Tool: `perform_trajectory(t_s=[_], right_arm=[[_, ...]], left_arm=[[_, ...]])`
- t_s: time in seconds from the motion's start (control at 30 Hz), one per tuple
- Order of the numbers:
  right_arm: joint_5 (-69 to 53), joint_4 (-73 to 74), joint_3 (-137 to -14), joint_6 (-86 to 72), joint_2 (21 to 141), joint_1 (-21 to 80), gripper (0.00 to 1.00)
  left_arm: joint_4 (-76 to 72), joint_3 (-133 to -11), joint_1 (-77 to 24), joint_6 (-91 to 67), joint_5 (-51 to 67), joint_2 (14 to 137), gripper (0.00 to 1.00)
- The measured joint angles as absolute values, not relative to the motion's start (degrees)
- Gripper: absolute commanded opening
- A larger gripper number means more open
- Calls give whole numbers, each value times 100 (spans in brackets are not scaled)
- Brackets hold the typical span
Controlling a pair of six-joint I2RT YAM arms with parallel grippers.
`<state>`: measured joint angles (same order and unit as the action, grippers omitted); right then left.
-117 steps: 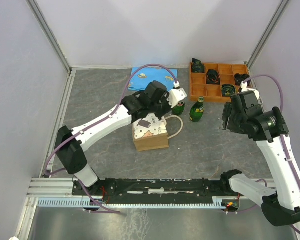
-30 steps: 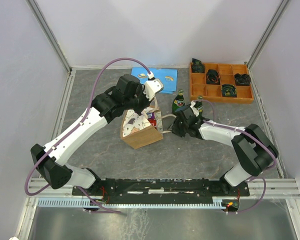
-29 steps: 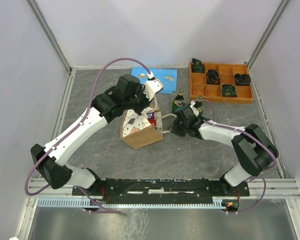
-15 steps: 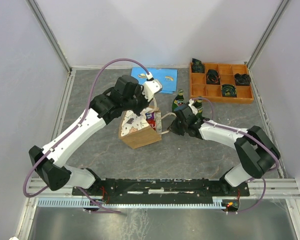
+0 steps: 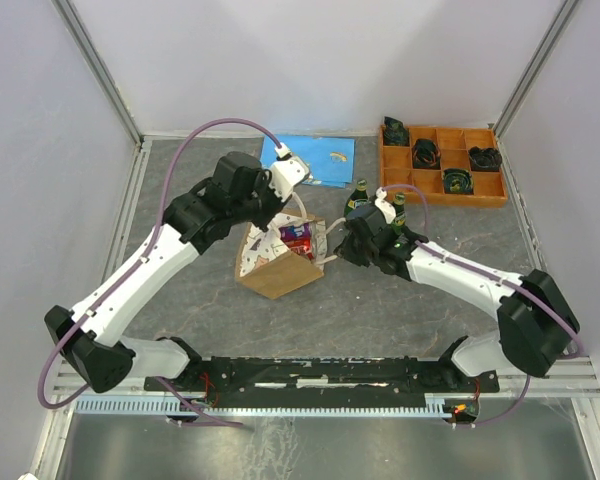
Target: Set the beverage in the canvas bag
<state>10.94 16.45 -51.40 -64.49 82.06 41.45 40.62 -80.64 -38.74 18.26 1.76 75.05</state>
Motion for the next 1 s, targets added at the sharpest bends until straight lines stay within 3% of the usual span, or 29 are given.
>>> perform_trajectory(t_s=[0.4, 1.0], right_arm=[[1590, 2445, -5734, -5900, 7756, 4193, 0], [2231, 3476, -7159, -4755, 8001, 4873, 0]], left_arm=[[4023, -7540, -3402, 1828, -38, 7013, 3], [3988, -6554, -2871, 1835, -738, 6239, 3]])
